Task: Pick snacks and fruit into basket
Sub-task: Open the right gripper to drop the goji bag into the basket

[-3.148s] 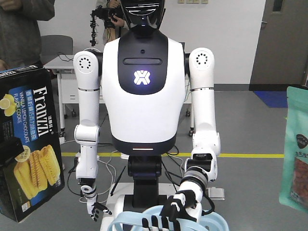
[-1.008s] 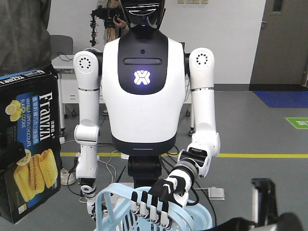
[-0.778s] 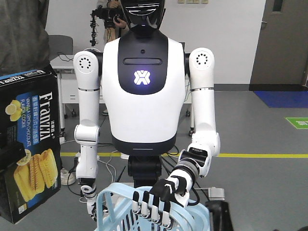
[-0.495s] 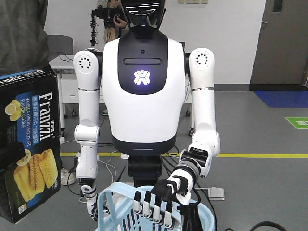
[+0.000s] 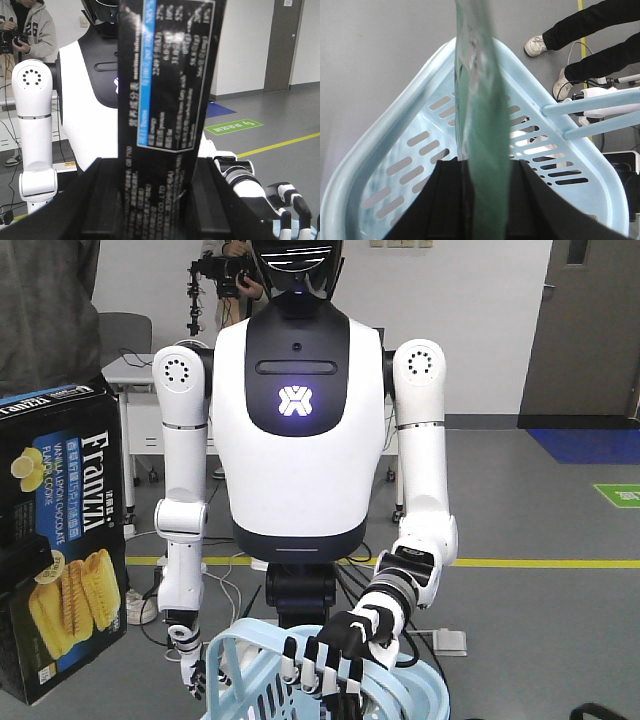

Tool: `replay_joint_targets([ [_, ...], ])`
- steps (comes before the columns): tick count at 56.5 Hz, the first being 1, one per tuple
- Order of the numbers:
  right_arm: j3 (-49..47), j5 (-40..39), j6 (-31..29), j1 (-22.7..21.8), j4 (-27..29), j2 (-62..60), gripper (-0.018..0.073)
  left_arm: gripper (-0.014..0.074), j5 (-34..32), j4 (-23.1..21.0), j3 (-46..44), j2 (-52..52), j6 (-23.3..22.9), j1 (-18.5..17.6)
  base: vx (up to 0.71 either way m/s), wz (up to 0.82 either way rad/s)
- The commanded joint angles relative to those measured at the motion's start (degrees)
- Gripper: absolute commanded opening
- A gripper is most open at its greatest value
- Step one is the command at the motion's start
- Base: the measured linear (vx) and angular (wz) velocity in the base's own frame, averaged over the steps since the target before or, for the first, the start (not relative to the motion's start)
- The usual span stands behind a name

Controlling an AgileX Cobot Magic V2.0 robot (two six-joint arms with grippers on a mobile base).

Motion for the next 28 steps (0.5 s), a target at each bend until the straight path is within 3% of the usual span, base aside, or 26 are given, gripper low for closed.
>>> replay_joint_targets([
  [1,-2.10,-5.84,-0.08,0.09,-0.18,-1.28,-0.0004,0.0002,-1.78,-1.61,-1.97,-0.46,-0.50,-0.15,0.00,0.00],
  [17,-2.10,-7.43,-3.12,-0.08,-0.18,-0.24,0.0070,0.0002,-3.77,-1.56,-1.97,-0.46,-0.47,-0.15,0.00,0.00],
  [28,-2.10,-7.50,-3.12,-0.08,-0.18,0.41,0.0207,0.0002,-3.89,-1.56,-1.97,-0.46,-0.47,-0.15,0.00,0.00],
])
